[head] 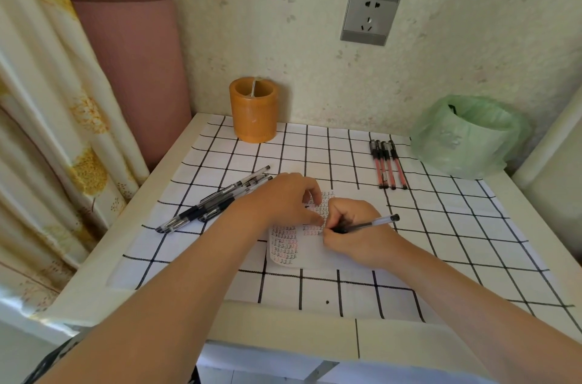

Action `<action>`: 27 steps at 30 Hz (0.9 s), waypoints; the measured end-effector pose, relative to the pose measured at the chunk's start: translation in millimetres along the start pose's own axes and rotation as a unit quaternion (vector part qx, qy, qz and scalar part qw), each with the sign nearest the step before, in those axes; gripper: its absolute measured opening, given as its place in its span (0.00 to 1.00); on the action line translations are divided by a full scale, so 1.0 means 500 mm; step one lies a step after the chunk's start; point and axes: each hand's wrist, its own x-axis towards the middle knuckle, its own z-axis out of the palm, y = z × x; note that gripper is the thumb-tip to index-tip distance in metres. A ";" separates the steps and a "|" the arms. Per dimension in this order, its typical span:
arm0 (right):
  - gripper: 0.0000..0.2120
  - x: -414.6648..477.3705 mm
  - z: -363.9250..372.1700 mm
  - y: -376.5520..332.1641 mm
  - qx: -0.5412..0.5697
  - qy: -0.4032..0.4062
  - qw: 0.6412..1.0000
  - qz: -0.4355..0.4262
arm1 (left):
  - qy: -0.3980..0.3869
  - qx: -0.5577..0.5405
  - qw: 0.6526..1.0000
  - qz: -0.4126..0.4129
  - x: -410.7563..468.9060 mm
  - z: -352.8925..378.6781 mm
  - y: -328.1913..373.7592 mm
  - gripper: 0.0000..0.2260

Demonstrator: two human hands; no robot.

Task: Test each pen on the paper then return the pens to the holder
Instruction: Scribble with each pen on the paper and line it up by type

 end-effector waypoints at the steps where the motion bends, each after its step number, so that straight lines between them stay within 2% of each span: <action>1: 0.09 0.000 0.001 0.000 0.000 0.003 1.000 0.000 | -0.001 0.001 1.000 0.000 0.000 0.000 0.000 0.15; 9: 0.08 0.000 0.002 -0.005 0.010 0.004 1.000 0.009 | 0.002 0.000 1.000 -0.003 -0.008 -0.002 0.007 0.16; 11: 0.07 0.001 -0.001 -0.004 0.052 0.015 0.998 0.012 | 0.000 0.002 1.000 0.001 -0.011 -0.003 0.008 0.15; 15: 0.07 0.003 -0.011 -0.003 0.163 0.071 0.981 0.072 | -0.015 -0.020 1.000 -0.006 -0.017 -0.019 0.011 0.12; 19: 0.05 0.007 -0.014 -0.015 0.221 0.113 0.966 0.074 | -0.020 0.007 1.000 -0.022 -0.031 -0.042 0.001 0.12; 23: 0.14 0.015 -0.026 -0.015 0.247 0.138 0.955 0.088 | -0.016 0.050 0.998 -0.036 -0.042 -0.049 -0.008 0.13; 27: 0.19 0.024 -0.037 -0.024 0.292 0.115 0.945 0.089 | 0.004 0.072 0.996 -0.046 -0.039 -0.042 -0.005 0.12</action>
